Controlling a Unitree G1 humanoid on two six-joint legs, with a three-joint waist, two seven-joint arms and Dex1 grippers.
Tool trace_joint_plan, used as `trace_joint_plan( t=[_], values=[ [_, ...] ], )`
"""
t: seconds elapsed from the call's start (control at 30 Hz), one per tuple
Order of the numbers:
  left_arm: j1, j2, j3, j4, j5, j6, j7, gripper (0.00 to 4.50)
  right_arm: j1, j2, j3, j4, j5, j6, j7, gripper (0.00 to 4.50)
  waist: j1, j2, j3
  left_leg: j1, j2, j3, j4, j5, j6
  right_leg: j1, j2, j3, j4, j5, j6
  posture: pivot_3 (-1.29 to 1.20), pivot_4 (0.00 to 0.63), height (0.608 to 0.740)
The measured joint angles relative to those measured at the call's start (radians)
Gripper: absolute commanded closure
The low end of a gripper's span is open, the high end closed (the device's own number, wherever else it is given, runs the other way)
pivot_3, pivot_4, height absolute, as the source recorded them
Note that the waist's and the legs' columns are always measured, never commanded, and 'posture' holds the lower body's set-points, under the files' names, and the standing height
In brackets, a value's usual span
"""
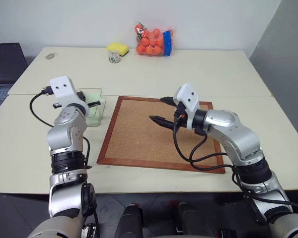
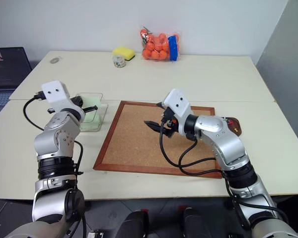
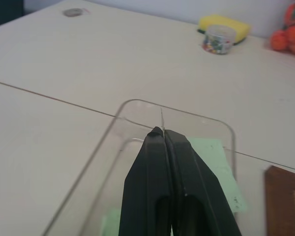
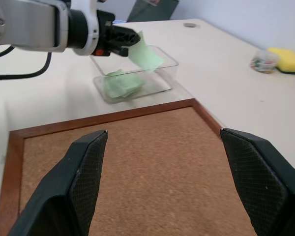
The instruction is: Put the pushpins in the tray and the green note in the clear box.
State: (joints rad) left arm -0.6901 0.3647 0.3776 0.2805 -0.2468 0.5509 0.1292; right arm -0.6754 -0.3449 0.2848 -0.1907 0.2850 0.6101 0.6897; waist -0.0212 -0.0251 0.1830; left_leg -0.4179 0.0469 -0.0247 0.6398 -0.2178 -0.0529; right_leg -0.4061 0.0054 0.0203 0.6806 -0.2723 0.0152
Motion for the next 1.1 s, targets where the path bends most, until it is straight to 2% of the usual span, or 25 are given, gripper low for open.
trace_joint_plan(
  t=[0.4, 0.63, 0.83, 1.0, 1.03, 1.1],
  values=[
    [0.001, 0.001, 0.003, 0.001, 0.024, -0.034, 0.041, 4.50, -0.006, 0.000, 0.011, 0.001, -0.028, -0.016, 0.031, 0.64, -0.002, 0.000, 0.000, 0.000, 0.000, 0.000, 0.000, 0.000, 0.000, 0.000, 0.000, -0.001, 0.000, 0.000, 0.000, 0.00, 0.150, 0.740],
    [0.002, -0.023, 0.012, 0.000, 0.008, -0.014, 0.036, 3.33, -0.006, 0.005, 0.012, 0.001, -0.031, -0.016, 0.038, 0.62, -0.002, 0.000, 0.000, 0.000, 0.000, 0.000, 0.000, 0.000, 0.000, 0.000, 0.000, -0.001, 0.000, 0.000, 0.000, 0.00, 0.150, 0.740],
    [0.004, -0.038, 0.012, -0.012, 0.008, -0.014, 0.049, 2.06, -0.006, 0.005, 0.012, 0.001, -0.032, -0.016, 0.038, 0.62, -0.003, 0.000, 0.000, 0.000, 0.000, 0.000, 0.000, 0.000, 0.000, 0.000, 0.000, -0.001, 0.000, 0.000, -0.001, 0.00, 0.150, 0.740],
    [0.019, -0.047, 0.013, -0.086, 0.022, -0.026, 0.084, 1.06, -0.005, 0.004, 0.012, 0.001, -0.032, -0.016, 0.038, 0.62, -0.004, 0.000, 0.000, 0.000, 0.000, 0.000, 0.000, 0.000, 0.000, 0.000, 0.000, 0.000, 0.000, 0.000, -0.001, 0.00, 0.150, 0.740],
    [0.022, -0.051, 0.013, -0.099, 0.023, -0.027, 0.093, 0.74, -0.006, 0.004, 0.012, 0.001, -0.032, -0.016, 0.038, 0.62, -0.004, 0.000, 0.000, 0.000, 0.000, 0.000, 0.000, 0.000, 0.000, 0.000, 0.000, 0.000, 0.000, 0.000, -0.001, 0.00, 0.150, 0.740],
    [0.033, -0.066, 0.018, -0.131, 0.023, -0.027, 0.112, 0.42, -0.006, 0.004, 0.012, 0.001, -0.032, -0.016, 0.038, 0.62, -0.004, 0.000, 0.000, 0.000, 0.000, 0.000, 0.000, 0.000, 0.000, 0.000, 0.000, 0.000, 0.000, 0.000, -0.001, 0.00, 0.150, 0.740]
  ],
)
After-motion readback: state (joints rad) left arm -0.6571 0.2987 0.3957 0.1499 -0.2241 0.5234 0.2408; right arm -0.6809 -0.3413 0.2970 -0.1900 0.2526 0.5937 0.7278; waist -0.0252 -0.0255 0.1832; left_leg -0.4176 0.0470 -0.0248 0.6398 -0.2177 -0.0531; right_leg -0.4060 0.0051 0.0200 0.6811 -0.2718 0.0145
